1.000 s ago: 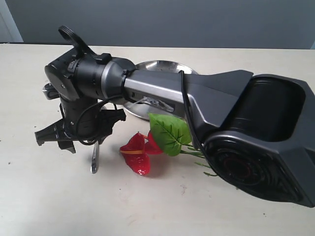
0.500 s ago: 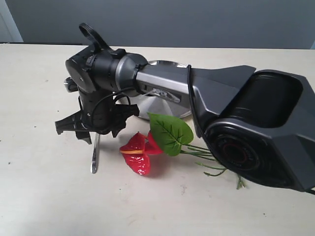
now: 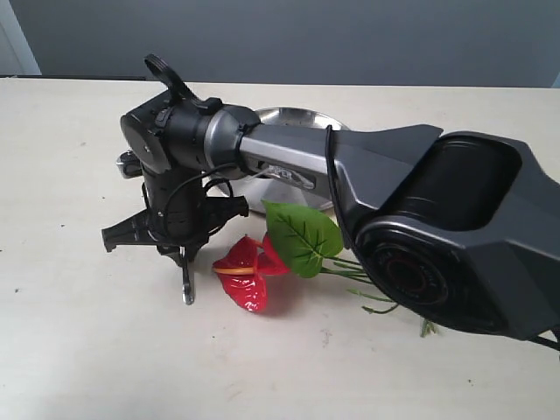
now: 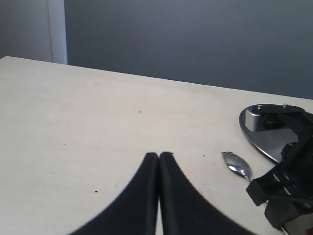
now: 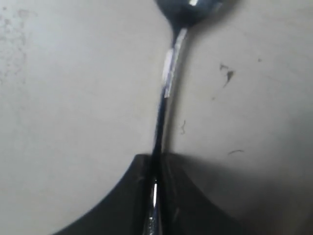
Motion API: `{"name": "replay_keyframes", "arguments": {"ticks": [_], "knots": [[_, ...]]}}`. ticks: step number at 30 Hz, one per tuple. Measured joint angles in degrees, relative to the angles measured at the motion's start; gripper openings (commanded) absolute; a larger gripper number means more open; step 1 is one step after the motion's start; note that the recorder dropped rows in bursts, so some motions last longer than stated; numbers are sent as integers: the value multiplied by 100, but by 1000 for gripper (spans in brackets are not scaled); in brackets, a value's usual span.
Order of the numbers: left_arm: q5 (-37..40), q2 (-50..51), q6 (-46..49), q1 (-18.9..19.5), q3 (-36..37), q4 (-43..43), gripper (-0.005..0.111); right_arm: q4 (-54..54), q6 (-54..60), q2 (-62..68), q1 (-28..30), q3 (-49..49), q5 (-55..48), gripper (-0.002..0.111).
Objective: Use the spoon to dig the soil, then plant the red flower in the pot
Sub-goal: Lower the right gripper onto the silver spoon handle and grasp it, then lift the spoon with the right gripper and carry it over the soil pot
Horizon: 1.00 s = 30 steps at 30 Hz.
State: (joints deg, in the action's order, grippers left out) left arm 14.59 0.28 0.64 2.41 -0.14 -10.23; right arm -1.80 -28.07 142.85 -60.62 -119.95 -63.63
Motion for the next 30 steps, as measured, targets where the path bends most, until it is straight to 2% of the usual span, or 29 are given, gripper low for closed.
{"name": "replay_keyframes", "arguments": {"ticks": [10, 13, 23, 30], "knots": [[0, 0, 0, 0, 0, 0, 0, -258, 737, -144, -12, 21, -2, 5], [0, 0, 0, 0, 0, 0, 0, -317, 977, -393, -22, 34, -2, -1], [0, 0, 0, 0, 0, 0, 0, -279, 1527, -1376, -22, 34, -85, -1], [0, 0, 0, 0, 0, 0, 0, -255, 1705, -1541, -22, 34, -292, -1]]}}
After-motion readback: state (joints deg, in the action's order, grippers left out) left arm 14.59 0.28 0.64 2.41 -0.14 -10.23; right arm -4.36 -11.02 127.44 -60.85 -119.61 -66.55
